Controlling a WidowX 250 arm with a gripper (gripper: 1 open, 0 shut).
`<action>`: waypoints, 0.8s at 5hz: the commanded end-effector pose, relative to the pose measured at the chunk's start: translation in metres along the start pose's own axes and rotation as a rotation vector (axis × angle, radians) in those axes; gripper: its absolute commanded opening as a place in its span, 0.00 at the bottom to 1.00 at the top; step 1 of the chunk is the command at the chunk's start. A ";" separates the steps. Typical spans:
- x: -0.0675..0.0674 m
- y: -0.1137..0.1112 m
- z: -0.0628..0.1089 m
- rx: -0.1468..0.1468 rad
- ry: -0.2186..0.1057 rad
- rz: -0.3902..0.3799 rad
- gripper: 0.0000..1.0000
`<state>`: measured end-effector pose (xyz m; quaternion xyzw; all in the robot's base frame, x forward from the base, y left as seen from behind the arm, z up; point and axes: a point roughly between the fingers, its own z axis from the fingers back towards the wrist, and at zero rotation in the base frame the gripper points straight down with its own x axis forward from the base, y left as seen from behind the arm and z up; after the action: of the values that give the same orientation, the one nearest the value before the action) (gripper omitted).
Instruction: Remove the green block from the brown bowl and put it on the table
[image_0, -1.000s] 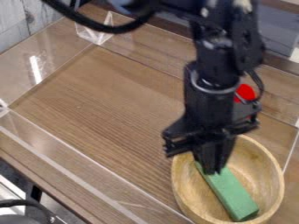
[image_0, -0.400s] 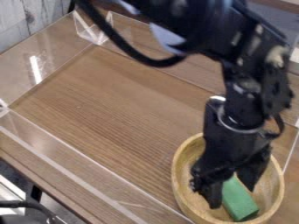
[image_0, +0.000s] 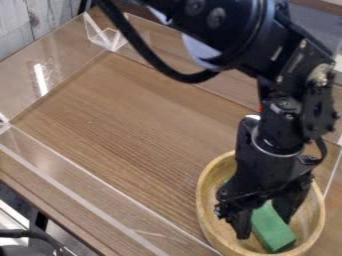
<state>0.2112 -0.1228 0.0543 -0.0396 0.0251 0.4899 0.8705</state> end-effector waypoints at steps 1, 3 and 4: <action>0.003 -0.011 0.009 -0.031 -0.011 0.061 1.00; 0.001 -0.023 0.013 -0.035 -0.030 0.181 1.00; -0.010 -0.029 0.018 -0.040 -0.044 0.191 1.00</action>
<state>0.2247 -0.1406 0.0652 -0.0287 0.0088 0.5725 0.8193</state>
